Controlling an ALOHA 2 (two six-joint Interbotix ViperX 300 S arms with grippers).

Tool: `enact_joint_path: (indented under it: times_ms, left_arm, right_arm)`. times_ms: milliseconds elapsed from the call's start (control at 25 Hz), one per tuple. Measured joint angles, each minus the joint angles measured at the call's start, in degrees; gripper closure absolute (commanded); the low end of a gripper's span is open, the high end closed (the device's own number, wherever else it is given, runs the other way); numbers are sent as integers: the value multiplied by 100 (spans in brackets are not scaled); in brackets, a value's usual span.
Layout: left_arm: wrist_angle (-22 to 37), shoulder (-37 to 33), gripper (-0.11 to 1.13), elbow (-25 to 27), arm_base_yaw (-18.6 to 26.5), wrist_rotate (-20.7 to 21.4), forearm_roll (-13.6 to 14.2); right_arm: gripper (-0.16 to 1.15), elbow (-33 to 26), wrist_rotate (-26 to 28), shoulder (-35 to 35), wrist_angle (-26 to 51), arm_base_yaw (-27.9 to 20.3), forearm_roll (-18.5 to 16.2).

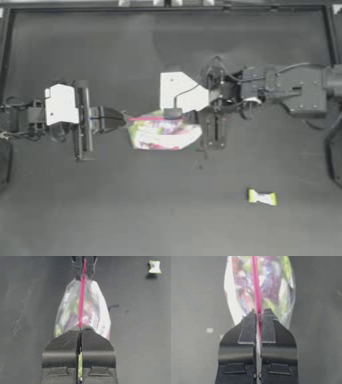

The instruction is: Put candy in bag

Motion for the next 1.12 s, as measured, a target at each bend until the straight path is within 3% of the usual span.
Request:
enact_joint_path:
  times_ms: [1120]
  left_arm:
    - [-53,97,98,0,0,0,0]
  right_arm:
    - [93,1213,624,-967,-193,-88,-97]
